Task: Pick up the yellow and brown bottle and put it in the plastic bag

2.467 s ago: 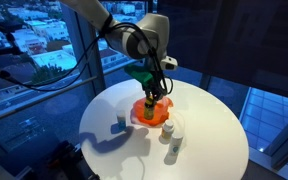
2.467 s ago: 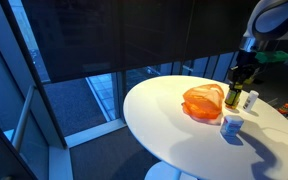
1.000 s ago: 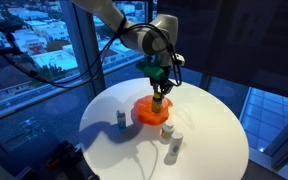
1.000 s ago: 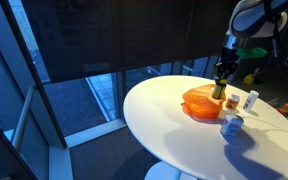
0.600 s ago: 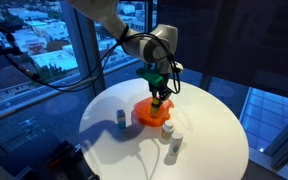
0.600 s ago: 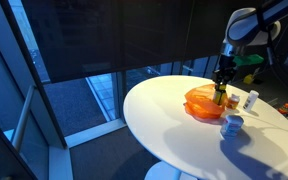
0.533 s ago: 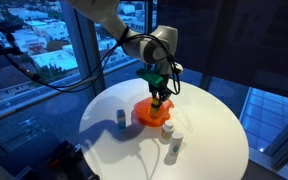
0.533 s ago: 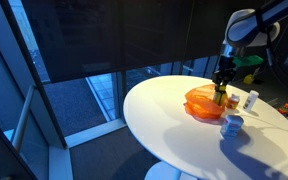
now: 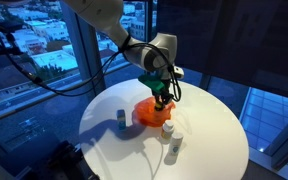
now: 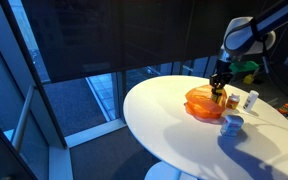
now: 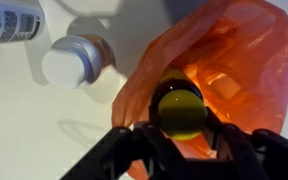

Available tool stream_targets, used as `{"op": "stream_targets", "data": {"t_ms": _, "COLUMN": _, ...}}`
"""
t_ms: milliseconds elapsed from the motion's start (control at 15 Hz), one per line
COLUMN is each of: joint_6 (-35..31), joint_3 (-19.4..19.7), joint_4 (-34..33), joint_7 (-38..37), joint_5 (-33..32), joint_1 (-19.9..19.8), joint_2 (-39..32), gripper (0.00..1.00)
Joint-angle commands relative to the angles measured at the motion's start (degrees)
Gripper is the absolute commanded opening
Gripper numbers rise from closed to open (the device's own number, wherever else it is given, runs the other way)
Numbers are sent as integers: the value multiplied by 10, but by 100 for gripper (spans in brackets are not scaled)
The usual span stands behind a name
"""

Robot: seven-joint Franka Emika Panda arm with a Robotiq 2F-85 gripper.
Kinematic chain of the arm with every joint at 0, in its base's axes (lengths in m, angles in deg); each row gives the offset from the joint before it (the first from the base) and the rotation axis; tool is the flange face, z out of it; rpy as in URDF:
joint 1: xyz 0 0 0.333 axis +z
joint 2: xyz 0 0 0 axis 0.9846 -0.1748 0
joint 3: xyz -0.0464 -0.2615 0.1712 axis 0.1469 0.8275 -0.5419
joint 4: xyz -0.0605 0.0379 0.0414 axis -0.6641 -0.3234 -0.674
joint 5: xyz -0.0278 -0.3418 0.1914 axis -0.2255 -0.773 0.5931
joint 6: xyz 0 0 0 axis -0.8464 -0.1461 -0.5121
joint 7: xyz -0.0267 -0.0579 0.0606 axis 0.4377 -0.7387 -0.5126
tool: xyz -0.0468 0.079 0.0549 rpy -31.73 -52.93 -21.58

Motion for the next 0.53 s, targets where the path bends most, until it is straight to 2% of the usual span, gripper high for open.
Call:
{"op": "stream_targets", "data": {"t_ms": 0, "joint_6": -30, "joint_3": -3, "joint_4": 10, "joint_7": -7, "joint_5": 7, "joint_1": -4, "joint_2": 2, "gripper": 20}}
{"op": "stream_targets", "data": {"t_ms": 200, "joint_6": -35, "joint_3": -9, "joint_4": 19, "joint_7": 0, "joint_5": 21, "joint_1": -10, "joint_2": 10, "gripper": 23}}
{"op": "stream_targets", "data": {"t_ms": 267, "joint_6": -31, "joint_3": -11, "joint_4": 24, "joint_7": 3, "joint_5": 28, "joint_1": -13, "joint_2": 17, "gripper": 70}}
{"op": "stream_targets", "data": {"t_ms": 333, "joint_6": -25, "joint_3": -12, "joint_4": 27, "joint_7": 4, "joint_5": 32, "joint_1": -13, "joint_2": 25, "gripper": 71}}
{"op": "stream_targets", "data": {"t_ms": 467, "joint_6": -7, "joint_3": -13, "joint_4": 34, "joint_7": 7, "joint_5": 36, "joint_1": -14, "joint_2": 45, "gripper": 84}}
